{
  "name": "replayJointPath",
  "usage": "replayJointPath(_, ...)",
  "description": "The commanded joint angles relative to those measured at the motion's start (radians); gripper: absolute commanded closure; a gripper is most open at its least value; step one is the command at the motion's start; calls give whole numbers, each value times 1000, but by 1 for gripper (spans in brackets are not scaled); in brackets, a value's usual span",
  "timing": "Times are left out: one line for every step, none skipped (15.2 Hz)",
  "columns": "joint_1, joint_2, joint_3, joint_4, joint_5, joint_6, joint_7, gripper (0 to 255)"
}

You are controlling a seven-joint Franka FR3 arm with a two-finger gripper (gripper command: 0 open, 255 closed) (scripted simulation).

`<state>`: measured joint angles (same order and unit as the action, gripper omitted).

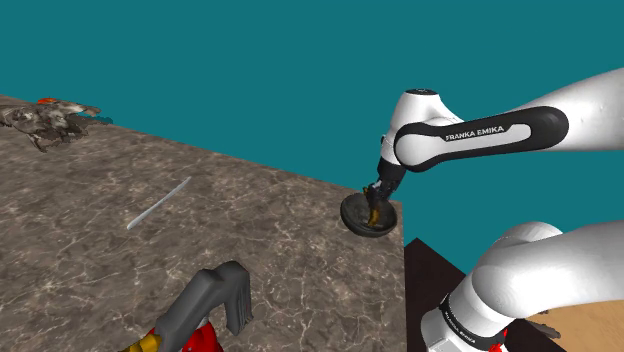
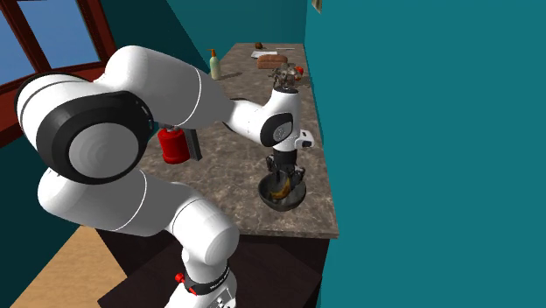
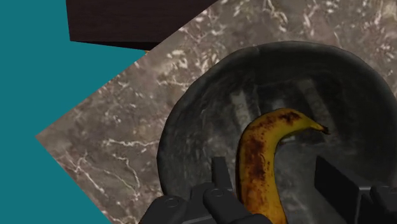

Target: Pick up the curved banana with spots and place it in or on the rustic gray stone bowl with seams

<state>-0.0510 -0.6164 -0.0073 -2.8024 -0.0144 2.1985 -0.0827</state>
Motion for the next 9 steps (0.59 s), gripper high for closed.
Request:
replayJointPath(0, 0, 0, 0, 0, 0, 0, 0)
replayJointPath(0, 0, 0, 0, 0, 0, 0, 0)
replayJointPath(0, 0, 0, 0, 0, 0, 0, 0)
replayJointPath(0, 0, 0, 0, 0, 0, 0, 0)
replayJointPath(0, 0, 0, 0, 0, 0, 0, 0)
replayJointPath(0, -21, 0, 22, 0, -43, 0, 0)
replayJointPath(1, -40, 1, 45, 1, -85, 0, 0)
replayJointPath(1, -56, 1, 70, 1, -126, 0, 0)
replayJointPath(1, -67, 1, 90, 2, -157, -1, 0)
